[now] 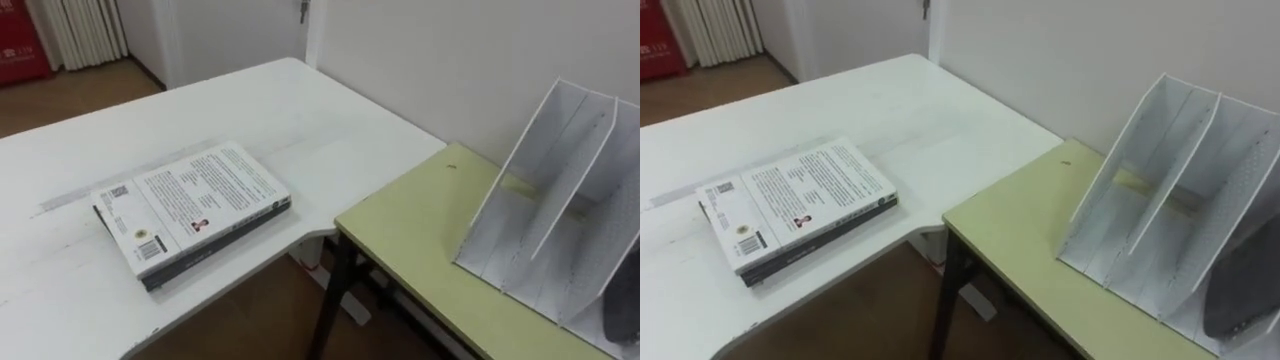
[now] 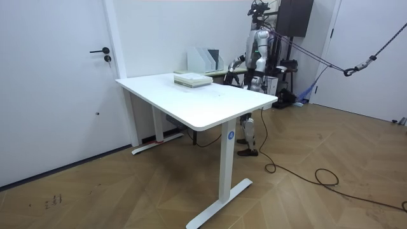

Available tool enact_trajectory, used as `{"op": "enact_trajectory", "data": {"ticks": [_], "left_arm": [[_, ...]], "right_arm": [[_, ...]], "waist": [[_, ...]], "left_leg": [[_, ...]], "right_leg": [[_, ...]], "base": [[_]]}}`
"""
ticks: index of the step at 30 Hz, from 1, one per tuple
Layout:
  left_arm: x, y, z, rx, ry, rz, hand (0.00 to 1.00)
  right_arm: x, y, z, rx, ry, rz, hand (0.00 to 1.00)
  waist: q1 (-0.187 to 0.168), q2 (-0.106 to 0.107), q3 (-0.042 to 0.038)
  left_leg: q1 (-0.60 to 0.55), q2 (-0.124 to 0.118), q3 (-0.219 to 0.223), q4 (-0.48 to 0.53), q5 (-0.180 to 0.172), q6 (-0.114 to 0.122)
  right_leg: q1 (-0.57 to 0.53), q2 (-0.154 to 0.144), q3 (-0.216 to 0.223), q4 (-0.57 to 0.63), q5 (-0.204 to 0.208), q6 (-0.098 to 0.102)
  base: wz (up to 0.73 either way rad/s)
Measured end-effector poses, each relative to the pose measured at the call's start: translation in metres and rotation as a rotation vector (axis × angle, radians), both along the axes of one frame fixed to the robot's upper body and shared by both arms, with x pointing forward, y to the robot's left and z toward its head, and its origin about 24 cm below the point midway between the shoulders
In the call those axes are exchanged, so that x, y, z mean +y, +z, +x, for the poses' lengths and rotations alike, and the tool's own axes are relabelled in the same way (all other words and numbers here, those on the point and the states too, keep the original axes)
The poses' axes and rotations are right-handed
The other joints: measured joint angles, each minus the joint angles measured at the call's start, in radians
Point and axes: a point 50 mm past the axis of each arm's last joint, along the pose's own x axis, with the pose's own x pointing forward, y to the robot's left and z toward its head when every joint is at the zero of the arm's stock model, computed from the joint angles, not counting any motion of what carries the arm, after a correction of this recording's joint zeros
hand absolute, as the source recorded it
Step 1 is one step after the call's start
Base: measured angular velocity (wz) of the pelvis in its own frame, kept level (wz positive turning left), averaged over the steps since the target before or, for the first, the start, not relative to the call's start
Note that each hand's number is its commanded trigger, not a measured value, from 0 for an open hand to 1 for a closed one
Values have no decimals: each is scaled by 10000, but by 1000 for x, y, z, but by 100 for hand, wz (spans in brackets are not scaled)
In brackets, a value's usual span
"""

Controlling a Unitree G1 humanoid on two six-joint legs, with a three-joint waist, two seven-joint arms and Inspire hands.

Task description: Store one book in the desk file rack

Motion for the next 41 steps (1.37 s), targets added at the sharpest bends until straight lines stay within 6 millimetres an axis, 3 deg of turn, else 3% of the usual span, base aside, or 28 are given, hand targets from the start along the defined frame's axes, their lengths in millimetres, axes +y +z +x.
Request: {"op": "enact_trajectory", "data": {"ticks": [3,6,8,9,10,12,24,41], "left_arm": [[-8,-3,-1,25,128,-61,0],[-12,-4,-3,-40,201,-49,0],[-14,-5,-8,-35,334,-24,0],[-14,-5,-9,7,276,18,0],[-15,-5,-9,17,163,64,0],[-16,-5,-8,62,-99,154,0],[-18,-6,-12,3,-537,417,0],[-16,-5,-5,-89,-1710,809,0]], "right_arm": [[-13,-30,-34,1206,-1903,-499,0],[-20,-51,-62,2094,-4057,-758,0],[-20,-57,-74,2175,-5316,-723,0],[-20,-61,-81,2254,-5810,-915,0],[-21,-62,-83,2268,-6039,-1034,0],[-22,-67,-92,2266,-7021,-1357,0],[-20,-78,-122,2635,-10485,-1997,0],[-25,-77,-128,2436,-10700,-2621,0]], "waist": [[-106,186,-7],[-346,363,47],[-611,354,82],[-636,515,50],[-653,437,21],[-732,555,32],[-1353,592,2],[-1459,573,-73]], "left_leg": [[2,-18,9,2,-2,3],[-41,-33,-31,62,-3,4],[-7,-42,-82,72,-12,13],[16,-42,-88,52,-15,14],[33,-45,-91,40,-14,14],[162,-57,-106,-20,-11,16],[318,-68,-14,-106,-14,18],[338,-55,139,-202,-13,19]], "right_leg": [[-1,-21,3,-9,-9,14],[60,-72,-115,-68,-15,18],[150,-121,-200,-162,-22,34],[115,-114,-186,-168,-32,37],[109,-113,-179,-176,-36,40],[220,-87,-166,-195,-38,39],[353,-21,78,-301,-50,61],[204,-18,124,-316,-54,62]], "base": [[2],[7],[14],[3],[-4],[-2],[-2],[-2]]}}
